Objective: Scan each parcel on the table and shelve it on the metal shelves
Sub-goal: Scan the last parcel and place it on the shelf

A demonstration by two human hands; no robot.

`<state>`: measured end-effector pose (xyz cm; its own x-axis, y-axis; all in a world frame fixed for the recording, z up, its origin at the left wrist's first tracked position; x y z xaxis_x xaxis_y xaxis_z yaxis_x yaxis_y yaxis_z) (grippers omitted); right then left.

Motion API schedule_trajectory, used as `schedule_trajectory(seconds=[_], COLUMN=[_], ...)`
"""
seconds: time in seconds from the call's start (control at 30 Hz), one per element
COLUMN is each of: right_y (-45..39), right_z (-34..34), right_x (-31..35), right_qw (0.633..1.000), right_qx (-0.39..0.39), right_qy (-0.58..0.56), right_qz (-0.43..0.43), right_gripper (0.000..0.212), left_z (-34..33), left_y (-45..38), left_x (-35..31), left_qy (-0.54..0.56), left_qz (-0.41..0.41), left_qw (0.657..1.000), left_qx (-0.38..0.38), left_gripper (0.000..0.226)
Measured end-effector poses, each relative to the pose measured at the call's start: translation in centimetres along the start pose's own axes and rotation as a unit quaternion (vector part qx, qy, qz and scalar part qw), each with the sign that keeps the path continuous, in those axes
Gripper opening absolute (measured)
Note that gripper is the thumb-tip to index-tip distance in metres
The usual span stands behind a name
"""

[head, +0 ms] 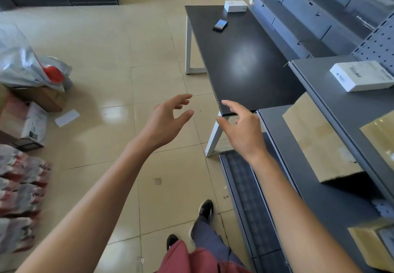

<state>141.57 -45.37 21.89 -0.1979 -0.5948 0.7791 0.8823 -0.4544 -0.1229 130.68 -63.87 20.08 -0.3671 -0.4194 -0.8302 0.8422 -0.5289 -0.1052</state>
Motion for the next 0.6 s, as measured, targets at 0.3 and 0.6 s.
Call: schedule_trajectory(seconds=[0.3, 0.6], right_y=[-11.0, -21.5], right_z=[-2.5, -1.9], right_x=[-1.7, -4.0], right_qw=[0.999, 0.998], right_qx=[0.026, 0.036], right_qy=[-0.033, -0.059], right_qz=[0.008, 0.003], right_gripper=[0.047, 0.045], left_z=[0.6, -0.5], left_y=[-10.2, -19.8], left_x=[2.1, 2.3], left_qy=[-0.029, -0.047], left_qz=[0.023, 0.042], left_qw=[0.999, 0.998], left_qx=[-0.009, -0.014], left_gripper=[0.044, 0.042])
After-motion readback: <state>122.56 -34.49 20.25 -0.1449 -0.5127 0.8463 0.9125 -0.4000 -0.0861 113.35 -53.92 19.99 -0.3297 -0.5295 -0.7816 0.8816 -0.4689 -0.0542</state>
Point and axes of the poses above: each hand's wrist, its own y-axis away from the middle knuckle, its own z-axis out of the back of the hand, x = y × z, the point moved 9 cm from there along -y, towards the middle knuckle, and after that the axes turned 3 degrees about -z, right-handed, at the moved point
